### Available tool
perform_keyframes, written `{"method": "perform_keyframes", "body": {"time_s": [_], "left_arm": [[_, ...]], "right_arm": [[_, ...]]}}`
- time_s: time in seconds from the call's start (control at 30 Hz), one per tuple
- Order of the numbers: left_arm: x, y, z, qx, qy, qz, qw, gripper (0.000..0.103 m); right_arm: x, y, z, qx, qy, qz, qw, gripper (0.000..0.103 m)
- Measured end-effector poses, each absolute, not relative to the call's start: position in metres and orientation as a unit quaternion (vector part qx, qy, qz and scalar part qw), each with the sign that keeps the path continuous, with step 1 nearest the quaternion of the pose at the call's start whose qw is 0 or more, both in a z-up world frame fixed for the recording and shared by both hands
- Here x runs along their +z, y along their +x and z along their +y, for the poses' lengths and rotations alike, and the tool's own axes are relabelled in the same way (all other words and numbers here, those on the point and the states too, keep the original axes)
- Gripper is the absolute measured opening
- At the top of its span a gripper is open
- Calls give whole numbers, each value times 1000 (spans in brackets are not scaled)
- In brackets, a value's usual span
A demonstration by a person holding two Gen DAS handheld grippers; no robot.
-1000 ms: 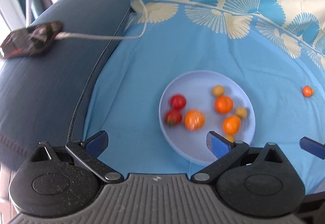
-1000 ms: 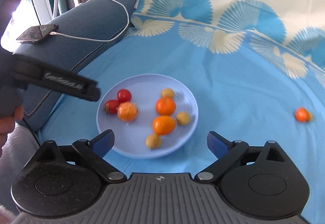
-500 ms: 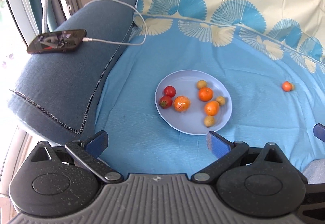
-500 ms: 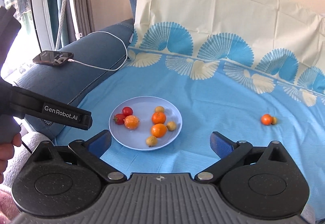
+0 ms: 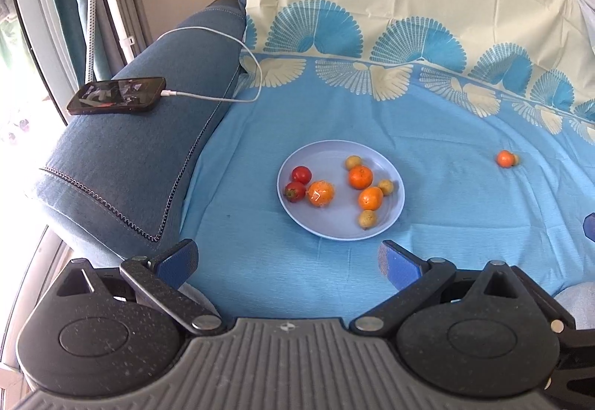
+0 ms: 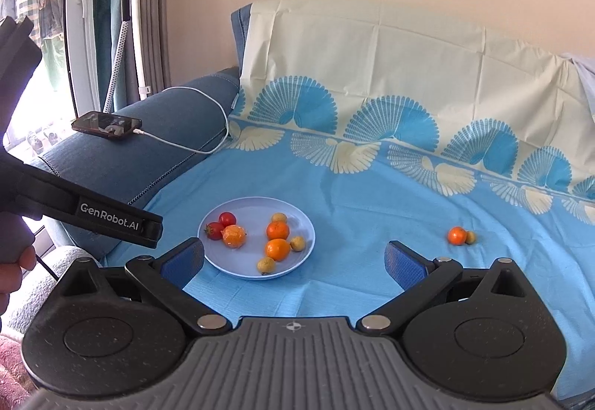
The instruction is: Organize fruits
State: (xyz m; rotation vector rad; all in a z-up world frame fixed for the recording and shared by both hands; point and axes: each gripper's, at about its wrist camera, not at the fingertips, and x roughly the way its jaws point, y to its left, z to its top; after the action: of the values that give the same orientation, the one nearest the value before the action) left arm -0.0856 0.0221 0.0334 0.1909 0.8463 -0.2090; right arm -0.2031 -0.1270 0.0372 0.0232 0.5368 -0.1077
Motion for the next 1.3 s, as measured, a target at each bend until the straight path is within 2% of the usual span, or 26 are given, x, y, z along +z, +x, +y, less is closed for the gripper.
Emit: {"method": "perform_keyframes", "body": {"time_s": [1.3], "left_arm": [[35, -88, 23, -101, 99, 410, 901, 103]], "right_arm": [[34, -209, -131, -54, 14, 265, 963, 102]]}}
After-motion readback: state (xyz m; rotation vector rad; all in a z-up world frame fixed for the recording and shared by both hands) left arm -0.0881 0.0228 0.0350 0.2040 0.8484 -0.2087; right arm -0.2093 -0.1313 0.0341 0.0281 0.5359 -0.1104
